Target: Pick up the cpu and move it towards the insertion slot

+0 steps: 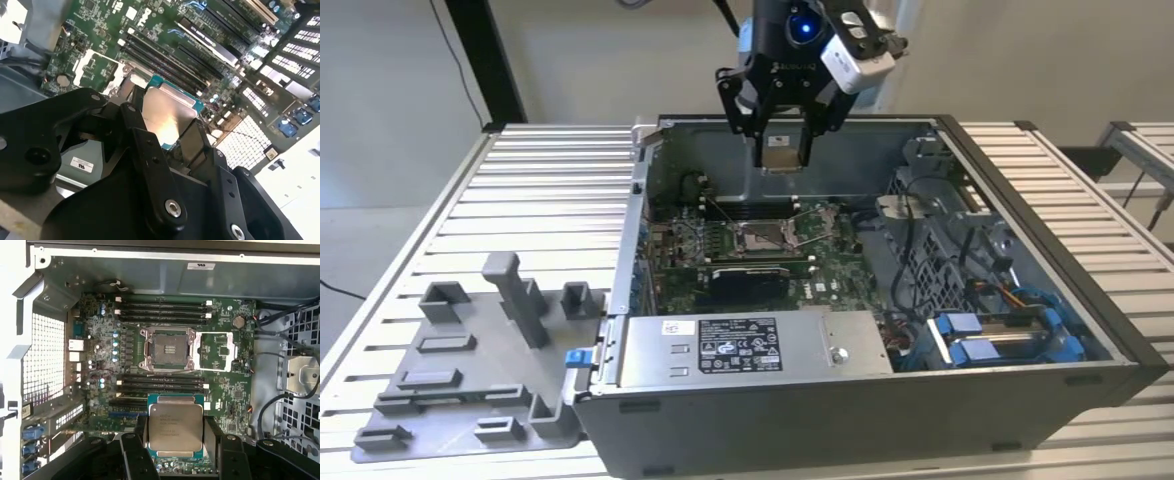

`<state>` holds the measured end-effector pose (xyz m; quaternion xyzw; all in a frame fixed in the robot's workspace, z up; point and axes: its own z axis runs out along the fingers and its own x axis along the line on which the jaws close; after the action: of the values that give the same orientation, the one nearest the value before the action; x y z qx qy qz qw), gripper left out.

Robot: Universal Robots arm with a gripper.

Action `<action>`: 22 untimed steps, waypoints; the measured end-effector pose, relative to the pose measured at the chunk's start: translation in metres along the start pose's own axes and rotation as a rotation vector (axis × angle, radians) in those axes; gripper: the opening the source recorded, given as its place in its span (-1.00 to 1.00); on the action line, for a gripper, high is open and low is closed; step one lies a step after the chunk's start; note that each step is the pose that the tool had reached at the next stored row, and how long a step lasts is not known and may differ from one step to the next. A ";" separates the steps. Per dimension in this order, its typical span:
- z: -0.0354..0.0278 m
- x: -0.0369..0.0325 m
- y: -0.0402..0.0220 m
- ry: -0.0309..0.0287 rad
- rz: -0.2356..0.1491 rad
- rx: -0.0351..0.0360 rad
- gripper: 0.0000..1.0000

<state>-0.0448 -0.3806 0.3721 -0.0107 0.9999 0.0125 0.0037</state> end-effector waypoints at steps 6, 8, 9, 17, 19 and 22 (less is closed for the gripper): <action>0.0024 0.0002 0.0051 -0.0002 0.000 0.0000 -1.00; 0.0024 0.0002 0.0051 -0.0003 0.000 0.0000 -1.00; 0.0024 0.0002 0.0051 -0.0003 0.000 0.0001 -1.00; 0.0031 0.0002 0.0059 0.0003 0.000 0.0001 -1.00; 0.0037 0.0002 0.0076 0.0003 0.000 0.0001 -1.00; 0.0056 0.0003 0.0125 0.0004 0.000 0.0001 -1.00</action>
<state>-0.0453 -0.3680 0.3668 -0.0106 0.9999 0.0125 0.0035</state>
